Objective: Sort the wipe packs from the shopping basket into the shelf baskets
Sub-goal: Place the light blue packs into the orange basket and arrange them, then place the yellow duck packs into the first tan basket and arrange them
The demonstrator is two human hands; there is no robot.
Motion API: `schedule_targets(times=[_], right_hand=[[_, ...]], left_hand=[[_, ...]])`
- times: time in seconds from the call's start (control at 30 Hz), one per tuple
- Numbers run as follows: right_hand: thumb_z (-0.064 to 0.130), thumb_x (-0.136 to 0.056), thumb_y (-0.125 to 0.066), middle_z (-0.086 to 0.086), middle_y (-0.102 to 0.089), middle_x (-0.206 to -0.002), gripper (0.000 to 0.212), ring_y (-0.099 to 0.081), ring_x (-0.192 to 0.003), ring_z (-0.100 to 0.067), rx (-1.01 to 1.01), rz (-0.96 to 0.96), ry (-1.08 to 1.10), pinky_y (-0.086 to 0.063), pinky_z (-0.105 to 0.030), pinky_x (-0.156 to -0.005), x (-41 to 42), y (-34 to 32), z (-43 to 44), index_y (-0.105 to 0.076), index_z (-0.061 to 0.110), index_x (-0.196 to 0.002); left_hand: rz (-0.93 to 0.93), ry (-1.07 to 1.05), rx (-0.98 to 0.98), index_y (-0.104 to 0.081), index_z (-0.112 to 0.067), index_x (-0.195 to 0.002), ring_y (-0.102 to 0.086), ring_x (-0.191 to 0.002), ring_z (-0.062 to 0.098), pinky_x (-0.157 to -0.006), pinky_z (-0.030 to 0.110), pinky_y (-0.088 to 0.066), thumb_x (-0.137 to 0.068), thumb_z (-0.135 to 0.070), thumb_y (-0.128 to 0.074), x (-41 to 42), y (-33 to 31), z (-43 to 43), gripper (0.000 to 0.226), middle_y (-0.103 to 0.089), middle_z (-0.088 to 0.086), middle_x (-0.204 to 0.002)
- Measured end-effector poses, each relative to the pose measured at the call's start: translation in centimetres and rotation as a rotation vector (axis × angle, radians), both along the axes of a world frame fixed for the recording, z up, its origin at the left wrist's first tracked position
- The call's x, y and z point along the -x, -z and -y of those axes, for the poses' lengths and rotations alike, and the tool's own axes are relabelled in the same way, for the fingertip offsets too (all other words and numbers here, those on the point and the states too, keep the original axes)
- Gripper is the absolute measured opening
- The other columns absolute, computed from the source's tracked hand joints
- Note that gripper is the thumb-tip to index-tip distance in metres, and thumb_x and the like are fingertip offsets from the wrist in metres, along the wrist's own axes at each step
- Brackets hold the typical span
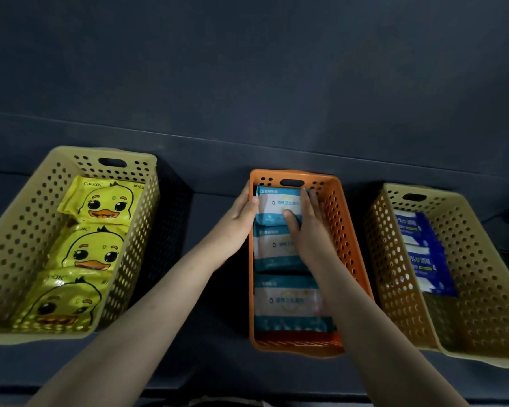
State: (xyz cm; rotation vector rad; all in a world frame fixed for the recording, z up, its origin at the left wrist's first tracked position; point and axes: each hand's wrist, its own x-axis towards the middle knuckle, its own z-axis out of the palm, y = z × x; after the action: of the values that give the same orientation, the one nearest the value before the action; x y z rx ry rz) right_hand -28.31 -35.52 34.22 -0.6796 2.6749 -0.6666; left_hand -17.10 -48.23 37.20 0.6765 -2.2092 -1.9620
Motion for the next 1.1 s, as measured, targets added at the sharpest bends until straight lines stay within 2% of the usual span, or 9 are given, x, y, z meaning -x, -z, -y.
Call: schedule_targets(times=[0.17,0.3,0.37,0.47,0.57,0.73,0.93,1.0,1.1], right_hand=[[0.043,-0.1,-0.039,0.004,0.002,-0.163,0.066,0.003,-0.149,-0.017,0.054,-0.027,-0.001,-0.003,-0.036,-0.121,0.1,-0.1,0.1,-0.006,0.027,-0.155],[0.044,-0.098,-0.046,0.001,-0.006,-0.163,0.069,-0.002,-0.15,-0.019,0.09,0.002,0.001,-0.007,-0.033,-0.12,0.3,-0.7,0.0,-0.012,0.023,-0.155],[0.043,-0.098,-0.045,-0.002,-0.012,-0.162,0.066,-0.004,-0.15,-0.021,0.092,-0.013,-0.016,-0.008,-0.036,-0.122,0.2,-1.6,-0.2,-0.017,0.02,-0.154],[0.035,-0.101,-0.042,-0.007,-0.033,-0.155,0.056,-0.025,-0.145,-0.023,0.152,-0.007,-0.046,-0.022,-0.036,-0.119,-0.9,-4.2,-1.3,-0.028,0.014,-0.151],[0.031,-0.1,-0.045,-0.008,-0.054,-0.138,0.049,-0.05,-0.126,-0.025,0.197,-0.124,-0.038,-0.038,-0.03,-0.102,-4.3,-7.1,-3.4,-0.038,0.017,-0.147],[0.025,-0.097,-0.052,-0.01,-0.064,-0.125,0.046,-0.062,-0.107,-0.031,0.303,-0.316,0.073,-0.048,-0.036,-0.092,-14.4,-8.5,-7.5,-0.046,0.015,-0.142],[0.019,-0.096,-0.056,-0.005,-0.057,-0.136,0.043,-0.054,-0.124,-0.025,0.356,-0.328,0.206,-0.047,-0.034,-0.096,-30.8,-5.1,-13.7,-0.051,0.017,-0.139],[0.022,-0.096,-0.055,-0.006,-0.061,-0.129,0.046,-0.061,-0.111,-0.026,0.269,-0.196,0.26,-0.048,-0.029,-0.086,-35.3,-2.9,-16.0,-0.048,0.018,-0.141],[0.025,-0.095,-0.055,-0.008,-0.071,-0.098,0.043,-0.063,-0.073,-0.02,0.195,-0.041,0.408,-0.045,-0.028,-0.065,-40.8,0.3,-19.5,-0.052,0.019,-0.138]], left_hand=[[0.018,-0.024,-0.005,-0.016,-0.048,-0.15,-0.024,-0.123,-0.021,-0.1,0.011,-0.021,-0.103,-0.045,-0.026,0.1,0.0,-0.1,0.047,-0.023,-0.037,-0.138],[0.039,-0.035,0.045,-0.021,-0.047,-0.149,-0.031,-0.11,-0.031,-0.088,0.001,-0.026,-0.103,-0.044,-0.029,0.1,-0.3,-0.3,0.046,-0.032,-0.04,-0.132],[0.051,-0.051,0.099,-0.025,-0.044,-0.148,-0.034,-0.119,-0.017,-0.094,0.007,-0.026,-0.102,-0.045,-0.032,0.1,-0.5,-0.2,0.046,-0.038,-0.032,-0.138],[0.117,-0.027,0.314,-0.03,-0.031,-0.15,-0.033,-0.139,0.007,-0.109,0.021,-0.025,-0.101,-0.045,-0.035,-0.5,-1.4,0.4,0.052,-0.037,-0.011,-0.151],[0.108,-0.007,0.482,-0.029,-0.022,-0.151,-0.037,-0.14,0.016,-0.116,0.037,-0.029,-0.099,-0.048,-0.041,-2.7,-3.0,0.6,0.06,-0.036,-0.002,-0.154],[-0.04,-0.008,0.708,-0.041,-0.02,-0.145,-0.047,-0.131,0.017,-0.108,0.03,-0.036,-0.098,-0.033,-0.051,-12.6,-4.4,-1.5,0.05,-0.047,0.001,-0.146],[-0.14,0.086,0.61,-0.048,-0.023,-0.14,-0.046,-0.13,0.011,-0.109,0.026,-0.035,-0.099,-0.029,-0.051,-28.3,-0.3,-5.9,0.042,-0.05,-0.006,-0.143],[-0.097,0.113,0.544,-0.048,-0.025,-0.14,-0.045,-0.13,0.009,-0.107,0.026,-0.037,-0.099,-0.03,-0.05,-32.4,2.4,-7.5,0.042,-0.051,-0.008,-0.141],[-0.024,0.163,0.433,-0.052,-0.024,-0.136,-0.05,-0.126,0.008,-0.101,0.023,-0.041,-0.099,-0.03,-0.051,-36.9,6.3,-10.1,0.038,-0.056,-0.009,-0.135]])
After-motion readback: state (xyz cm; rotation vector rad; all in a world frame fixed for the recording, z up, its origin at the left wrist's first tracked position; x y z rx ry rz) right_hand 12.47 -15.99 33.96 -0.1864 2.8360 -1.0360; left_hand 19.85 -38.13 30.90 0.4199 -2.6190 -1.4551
